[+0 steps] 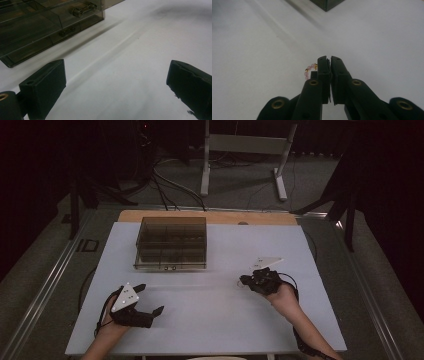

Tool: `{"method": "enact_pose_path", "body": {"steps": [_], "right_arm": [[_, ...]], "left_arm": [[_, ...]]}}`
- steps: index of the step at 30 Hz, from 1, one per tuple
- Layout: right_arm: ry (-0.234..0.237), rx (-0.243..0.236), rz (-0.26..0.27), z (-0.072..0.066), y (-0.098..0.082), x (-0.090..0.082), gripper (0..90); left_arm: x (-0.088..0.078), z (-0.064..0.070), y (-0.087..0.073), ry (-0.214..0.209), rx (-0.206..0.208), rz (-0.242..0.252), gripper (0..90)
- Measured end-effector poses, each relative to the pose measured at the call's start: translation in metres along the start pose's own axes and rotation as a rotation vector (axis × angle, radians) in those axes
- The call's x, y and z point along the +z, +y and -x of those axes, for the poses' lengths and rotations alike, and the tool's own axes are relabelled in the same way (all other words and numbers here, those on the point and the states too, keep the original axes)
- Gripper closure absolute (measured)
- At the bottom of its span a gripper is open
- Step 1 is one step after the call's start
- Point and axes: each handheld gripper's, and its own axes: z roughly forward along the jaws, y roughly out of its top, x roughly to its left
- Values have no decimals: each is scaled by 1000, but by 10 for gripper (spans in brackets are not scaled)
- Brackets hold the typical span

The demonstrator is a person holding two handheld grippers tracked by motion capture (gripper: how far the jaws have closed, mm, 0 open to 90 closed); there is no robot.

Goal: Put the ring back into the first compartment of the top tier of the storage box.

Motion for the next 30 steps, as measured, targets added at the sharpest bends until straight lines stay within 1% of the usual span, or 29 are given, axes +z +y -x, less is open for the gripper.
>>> {"method": "enact_pose_path", "body": {"steps": [7, 11, 20, 30], "right_arm": [[6, -18, 13, -4, 12, 0, 877], [10, -28, 8, -6, 17, 0, 877], [19, -48, 22, -11, 30, 0, 877], [33, -78, 36, -17, 51, 0, 877]], "left_arm": [[0, 0, 0, 2, 1, -2, 42], [-1, 0, 0, 4, 3, 0, 42], [-1, 1, 0, 1, 5, -1, 42], [-1, 1, 0, 1, 2, 1, 42]]}}
